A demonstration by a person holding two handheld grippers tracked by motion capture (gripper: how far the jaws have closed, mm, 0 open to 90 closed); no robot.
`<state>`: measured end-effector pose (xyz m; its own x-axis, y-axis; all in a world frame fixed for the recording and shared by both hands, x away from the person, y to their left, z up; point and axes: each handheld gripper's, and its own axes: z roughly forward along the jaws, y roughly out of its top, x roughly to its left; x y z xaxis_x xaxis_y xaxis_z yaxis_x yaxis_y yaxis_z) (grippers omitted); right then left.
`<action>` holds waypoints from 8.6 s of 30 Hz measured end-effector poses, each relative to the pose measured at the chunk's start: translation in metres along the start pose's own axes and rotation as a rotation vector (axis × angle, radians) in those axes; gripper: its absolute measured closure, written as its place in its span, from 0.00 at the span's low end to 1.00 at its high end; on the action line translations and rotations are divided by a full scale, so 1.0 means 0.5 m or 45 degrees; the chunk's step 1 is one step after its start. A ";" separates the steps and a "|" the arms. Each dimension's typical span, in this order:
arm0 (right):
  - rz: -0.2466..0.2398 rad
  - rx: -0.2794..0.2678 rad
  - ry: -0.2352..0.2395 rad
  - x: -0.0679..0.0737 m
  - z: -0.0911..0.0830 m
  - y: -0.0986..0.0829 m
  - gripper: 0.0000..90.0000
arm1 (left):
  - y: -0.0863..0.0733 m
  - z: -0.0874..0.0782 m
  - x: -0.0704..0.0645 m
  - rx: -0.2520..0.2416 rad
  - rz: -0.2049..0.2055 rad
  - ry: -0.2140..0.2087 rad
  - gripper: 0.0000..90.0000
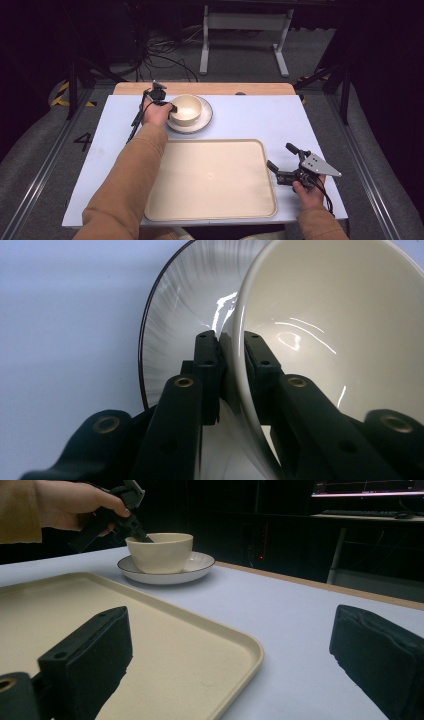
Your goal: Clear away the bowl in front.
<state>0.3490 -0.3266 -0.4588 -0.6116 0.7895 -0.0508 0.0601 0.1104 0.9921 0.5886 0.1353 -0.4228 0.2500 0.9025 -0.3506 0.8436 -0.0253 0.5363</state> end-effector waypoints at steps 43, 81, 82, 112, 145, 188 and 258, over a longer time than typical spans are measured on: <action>0.004 -0.003 0.000 0.000 0.000 0.000 0.05 | 0.027 -0.109 -0.040 -0.063 0.131 -0.017 0.90; 0.002 -0.002 -0.002 0.000 0.000 0.000 0.05 | -0.019 -0.223 -0.132 0.074 0.464 -0.213 0.90; 0.001 -0.002 -0.002 0.000 0.000 0.000 0.04 | -0.022 -0.225 -0.136 0.081 0.475 -0.220 0.90; -0.029 0.018 0.003 0.004 0.003 0.001 0.01 | -0.112 -0.257 -0.242 0.246 0.761 -0.378 0.90; -0.029 0.018 0.003 0.005 0.003 0.001 0.01 | -0.178 -0.158 -0.303 0.445 0.878 -0.414 0.90; -0.036 0.023 0.007 0.006 0.004 0.001 0.01 | -0.214 -0.089 -0.304 0.540 0.892 -0.376 0.88; -0.060 0.043 0.046 0.006 0.007 0.002 0.02 | -0.296 -0.279 -0.165 -0.094 0.939 -0.303 0.24</action>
<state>0.3502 -0.3221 -0.4583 -0.6422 0.7609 -0.0929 0.0567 0.1680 0.9842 0.3765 0.1246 -0.3660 0.8367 0.5466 -0.0339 0.3875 -0.5472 0.7419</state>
